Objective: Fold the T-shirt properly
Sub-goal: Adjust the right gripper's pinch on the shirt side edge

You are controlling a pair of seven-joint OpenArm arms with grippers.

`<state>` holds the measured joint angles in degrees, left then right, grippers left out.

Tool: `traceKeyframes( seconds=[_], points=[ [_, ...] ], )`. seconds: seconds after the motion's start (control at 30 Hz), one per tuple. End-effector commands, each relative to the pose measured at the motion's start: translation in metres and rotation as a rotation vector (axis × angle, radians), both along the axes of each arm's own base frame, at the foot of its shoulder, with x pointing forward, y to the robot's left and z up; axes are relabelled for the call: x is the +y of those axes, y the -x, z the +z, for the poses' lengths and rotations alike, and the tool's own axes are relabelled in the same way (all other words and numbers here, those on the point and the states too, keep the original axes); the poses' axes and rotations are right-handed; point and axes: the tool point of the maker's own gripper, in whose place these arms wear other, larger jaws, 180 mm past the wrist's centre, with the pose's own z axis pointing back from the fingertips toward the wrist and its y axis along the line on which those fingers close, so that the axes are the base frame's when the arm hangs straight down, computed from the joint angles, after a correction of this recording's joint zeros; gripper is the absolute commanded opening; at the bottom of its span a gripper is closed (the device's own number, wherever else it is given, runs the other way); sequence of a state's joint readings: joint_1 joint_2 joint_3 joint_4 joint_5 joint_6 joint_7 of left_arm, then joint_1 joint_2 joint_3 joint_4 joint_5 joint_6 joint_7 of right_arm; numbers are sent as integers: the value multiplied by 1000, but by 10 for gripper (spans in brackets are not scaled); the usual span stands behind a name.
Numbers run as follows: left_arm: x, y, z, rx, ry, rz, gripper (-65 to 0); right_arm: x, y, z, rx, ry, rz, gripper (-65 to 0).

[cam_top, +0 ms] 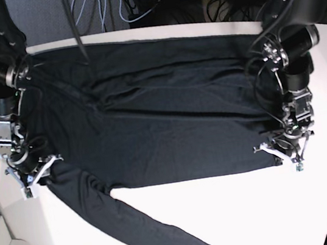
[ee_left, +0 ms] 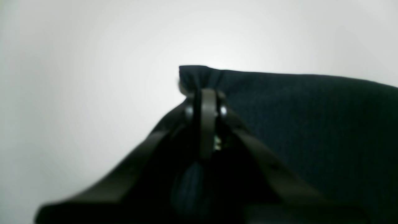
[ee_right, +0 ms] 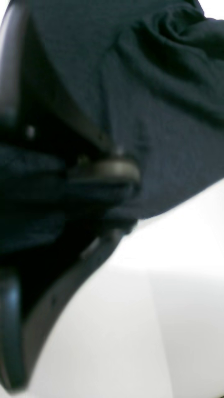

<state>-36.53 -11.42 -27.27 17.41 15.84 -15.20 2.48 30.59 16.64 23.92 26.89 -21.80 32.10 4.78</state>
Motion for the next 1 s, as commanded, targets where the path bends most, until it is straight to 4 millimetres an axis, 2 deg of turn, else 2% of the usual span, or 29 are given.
traceKeyframes(
  seconds=[0.0,0.07,0.13,0.2,0.33,0.5,0.67,0.83,0.97],
  points=[
    [0,9,-11,80,-12,-14,-650,-9,-2,3,22,36,0,-578],
    [0,9,-11,80,-12,-14,-650,-9,-2,4,21,36,1,-650],
    [0,9,-11,80,-12,-14,-650,-9,-3,6,5,34,2,-648],
    [0,9,-11,79,-8,-12,-650,-11,-9,18,-50,39,3,-650],
    [-2,9,-12,78,-3,-12,-650,-18,-2,31,-120,93,10,-650],
    [-4,8,-12,77,0,-14,-650,-2,7,50,-203,153,46,-650],
    [-4,8,-12,76,2,-13,-650,25,15,60,-240,147,116,-650],
    [-4,8,-11,75,5,-13,-650,29,19,68,-264,163,128,-650],
    [-3,17,-20,93,4,-12,-650,26,20,69,-265,167,125,-650]
  ],
)
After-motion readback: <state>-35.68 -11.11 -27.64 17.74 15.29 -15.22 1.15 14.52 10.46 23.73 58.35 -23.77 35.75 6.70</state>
